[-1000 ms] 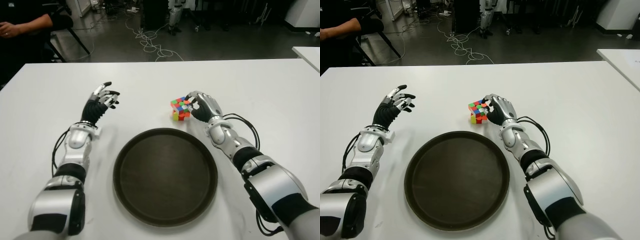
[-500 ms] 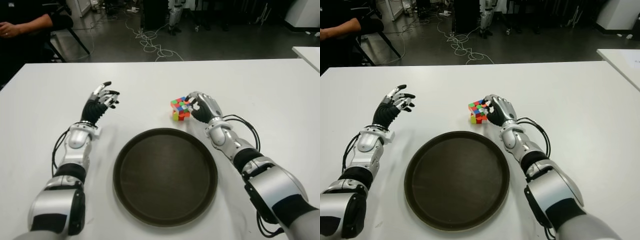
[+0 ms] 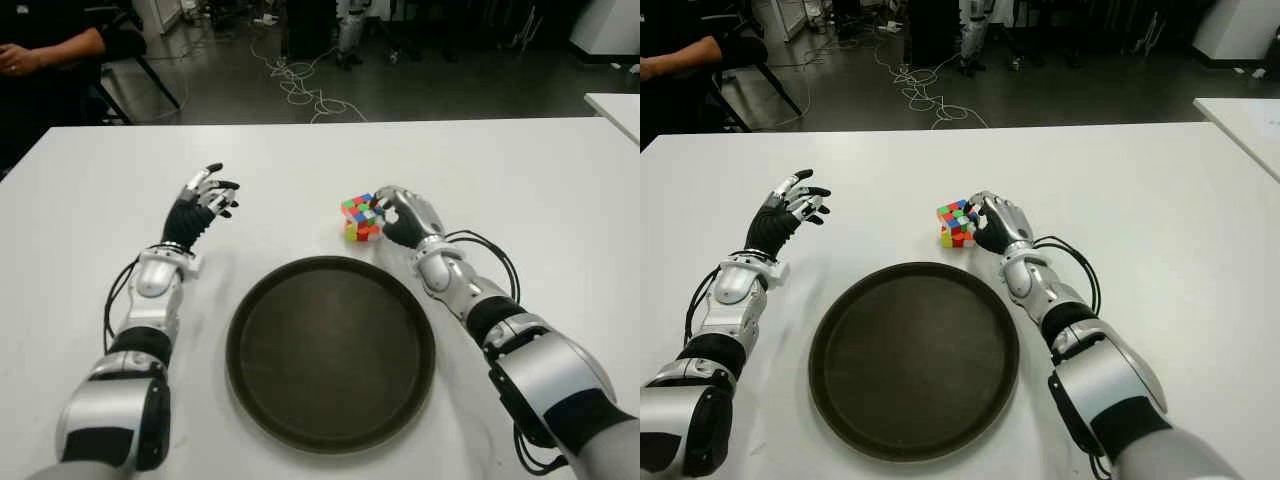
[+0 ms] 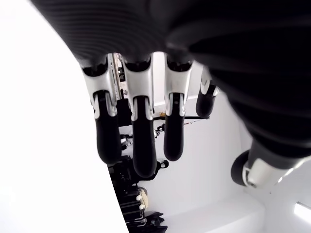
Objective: Pick up the Rubik's Cube and put it in the plate
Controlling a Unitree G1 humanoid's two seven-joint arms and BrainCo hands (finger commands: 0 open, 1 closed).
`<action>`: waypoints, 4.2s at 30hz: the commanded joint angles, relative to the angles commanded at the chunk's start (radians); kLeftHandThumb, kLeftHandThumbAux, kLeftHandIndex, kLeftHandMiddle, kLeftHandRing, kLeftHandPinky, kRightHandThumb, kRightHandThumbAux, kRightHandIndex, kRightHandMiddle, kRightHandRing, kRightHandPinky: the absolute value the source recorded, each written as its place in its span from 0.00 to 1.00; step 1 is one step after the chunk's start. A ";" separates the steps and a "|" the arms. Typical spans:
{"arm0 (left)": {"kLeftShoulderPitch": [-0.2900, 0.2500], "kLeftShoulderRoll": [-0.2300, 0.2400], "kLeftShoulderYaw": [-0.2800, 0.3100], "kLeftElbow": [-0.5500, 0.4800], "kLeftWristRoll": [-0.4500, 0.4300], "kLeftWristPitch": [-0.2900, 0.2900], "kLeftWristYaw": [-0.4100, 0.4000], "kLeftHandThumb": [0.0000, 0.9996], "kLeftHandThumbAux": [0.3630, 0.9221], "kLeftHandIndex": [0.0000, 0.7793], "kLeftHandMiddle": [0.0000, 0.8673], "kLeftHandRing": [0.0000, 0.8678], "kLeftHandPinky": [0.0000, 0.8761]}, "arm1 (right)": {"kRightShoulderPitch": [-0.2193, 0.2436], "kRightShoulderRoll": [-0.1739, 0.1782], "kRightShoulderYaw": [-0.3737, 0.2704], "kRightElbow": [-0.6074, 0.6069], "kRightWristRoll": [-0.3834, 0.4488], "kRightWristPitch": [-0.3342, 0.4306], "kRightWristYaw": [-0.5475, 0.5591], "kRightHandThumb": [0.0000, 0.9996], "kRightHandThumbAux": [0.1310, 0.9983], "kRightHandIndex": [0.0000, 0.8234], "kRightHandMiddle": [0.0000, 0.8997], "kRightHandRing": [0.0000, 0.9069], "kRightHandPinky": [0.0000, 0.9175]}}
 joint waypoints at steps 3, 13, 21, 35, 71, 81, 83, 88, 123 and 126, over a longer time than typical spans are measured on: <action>0.000 0.000 -0.001 0.000 0.001 0.000 0.001 0.09 0.33 0.16 0.38 0.47 0.49 | -0.003 0.001 0.006 0.001 -0.005 0.019 0.013 0.06 0.77 0.06 0.05 0.05 0.06; 0.000 0.001 -0.003 -0.001 0.004 0.000 0.002 0.08 0.31 0.16 0.39 0.48 0.50 | -0.010 0.000 0.030 0.002 -0.021 0.064 0.026 0.00 0.71 0.00 0.00 0.00 0.00; 0.000 0.002 -0.006 -0.002 0.010 -0.002 0.007 0.07 0.31 0.16 0.38 0.48 0.49 | -0.010 0.003 0.023 0.002 -0.018 0.078 0.016 0.00 0.71 0.00 0.00 0.00 0.00; -0.001 0.004 -0.005 -0.002 0.008 0.006 0.002 0.09 0.31 0.17 0.38 0.47 0.48 | -0.015 0.006 0.007 0.002 -0.006 0.082 0.025 0.00 0.67 0.00 0.00 0.00 0.00; -0.007 0.007 -0.018 0.002 0.028 0.018 0.025 0.08 0.30 0.17 0.39 0.47 0.49 | -0.045 -0.081 0.025 -0.107 -0.048 -0.037 -0.098 0.00 0.67 0.01 0.01 0.01 0.04; -0.007 0.011 -0.016 0.011 0.028 0.007 0.019 0.08 0.25 0.16 0.38 0.48 0.51 | -0.046 -0.108 0.034 -0.201 -0.061 -0.041 -0.071 0.00 0.67 0.03 0.05 0.05 0.07; -0.006 0.011 -0.016 0.009 0.026 0.004 0.014 0.08 0.25 0.16 0.38 0.48 0.50 | -0.046 -0.116 0.041 -0.223 -0.072 -0.039 -0.064 0.00 0.67 0.03 0.05 0.05 0.06; -0.005 0.012 -0.015 0.008 0.023 0.003 0.006 0.08 0.24 0.16 0.38 0.47 0.49 | -0.047 -0.126 0.049 -0.253 -0.086 -0.030 -0.047 0.00 0.67 0.02 0.05 0.05 0.07; 0.008 0.008 -0.005 -0.001 0.019 -0.009 -0.001 0.08 0.26 0.16 0.38 0.48 0.50 | -0.284 0.021 0.284 0.003 -0.240 0.136 0.394 0.00 0.69 0.05 0.08 0.13 0.15; 0.008 0.007 -0.003 -0.002 0.016 -0.008 -0.003 0.08 0.27 0.16 0.39 0.48 0.51 | -0.289 0.033 0.303 0.008 -0.258 0.163 0.382 0.00 0.69 0.06 0.08 0.12 0.14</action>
